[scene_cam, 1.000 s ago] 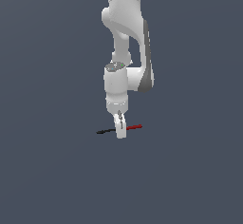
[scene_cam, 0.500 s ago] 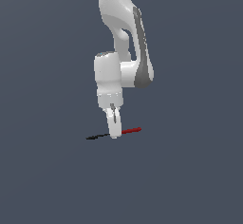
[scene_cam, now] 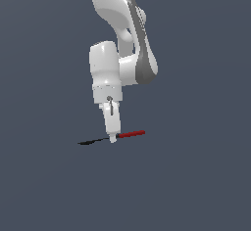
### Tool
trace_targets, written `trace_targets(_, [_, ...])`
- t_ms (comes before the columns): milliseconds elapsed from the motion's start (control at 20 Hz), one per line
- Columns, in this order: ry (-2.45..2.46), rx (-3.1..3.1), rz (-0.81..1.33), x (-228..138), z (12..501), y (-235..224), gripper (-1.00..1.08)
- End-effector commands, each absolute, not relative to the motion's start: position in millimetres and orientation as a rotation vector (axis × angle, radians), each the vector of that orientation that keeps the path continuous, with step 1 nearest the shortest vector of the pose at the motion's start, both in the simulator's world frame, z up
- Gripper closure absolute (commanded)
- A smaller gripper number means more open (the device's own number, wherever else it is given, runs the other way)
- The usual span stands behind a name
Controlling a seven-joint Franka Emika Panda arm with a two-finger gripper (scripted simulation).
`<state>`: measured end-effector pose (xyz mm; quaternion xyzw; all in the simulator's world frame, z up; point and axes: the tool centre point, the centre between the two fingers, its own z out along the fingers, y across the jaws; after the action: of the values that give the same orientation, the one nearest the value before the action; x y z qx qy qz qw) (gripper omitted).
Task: Pick up the object and move it to a goal position.
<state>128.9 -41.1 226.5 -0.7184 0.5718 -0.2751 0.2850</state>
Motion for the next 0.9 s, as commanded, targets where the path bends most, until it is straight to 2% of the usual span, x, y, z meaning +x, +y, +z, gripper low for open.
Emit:
trace_targets(0, [1.499, -1.896, -0.765, 133.5, 241.0, -43.6, 1.08])
trace_targets(850, [1.294, -1.719, -0.933, 149.0, 338.2, -60.7, 1.08])
